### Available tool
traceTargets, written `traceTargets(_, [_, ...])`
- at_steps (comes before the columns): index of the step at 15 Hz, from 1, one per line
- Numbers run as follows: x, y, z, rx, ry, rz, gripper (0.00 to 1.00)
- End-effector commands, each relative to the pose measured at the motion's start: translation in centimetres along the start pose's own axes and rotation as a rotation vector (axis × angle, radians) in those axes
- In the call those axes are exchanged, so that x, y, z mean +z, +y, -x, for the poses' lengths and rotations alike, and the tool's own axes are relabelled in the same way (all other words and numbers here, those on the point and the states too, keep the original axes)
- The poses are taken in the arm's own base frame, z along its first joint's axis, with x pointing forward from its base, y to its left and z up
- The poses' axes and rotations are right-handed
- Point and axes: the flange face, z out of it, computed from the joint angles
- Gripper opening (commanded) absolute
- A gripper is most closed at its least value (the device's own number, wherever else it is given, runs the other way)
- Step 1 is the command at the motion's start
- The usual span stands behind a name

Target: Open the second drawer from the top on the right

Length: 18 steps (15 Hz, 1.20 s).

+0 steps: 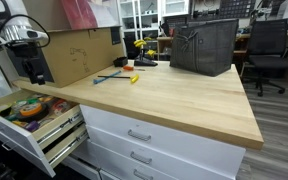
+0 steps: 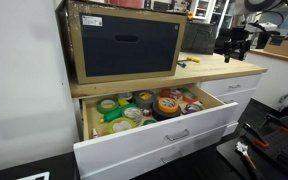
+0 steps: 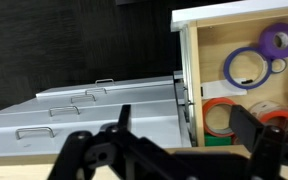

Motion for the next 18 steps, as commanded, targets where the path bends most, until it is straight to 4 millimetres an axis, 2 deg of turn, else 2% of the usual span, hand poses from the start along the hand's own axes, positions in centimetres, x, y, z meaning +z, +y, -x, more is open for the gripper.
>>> traceTargets(1, [1.5, 4.2, -2.8, 0.092, -0.019, 0.023, 1.0])
traceTargets(7, [4.1, 13.1, -4.8, 0.239, -0.062, 0.017, 1.0])
traceTargets(10, [5.0, 16.8, -5.5, 0.307, -0.072, 0.034, 1.0])
traceTargets(15, [7.7, 21.5, -5.9, 0.45, -0.108, 0.067, 1.0])
traceTargets(18, [10.0, 23.8, -6.0, 0.547, -0.153, 0.085, 1.0])
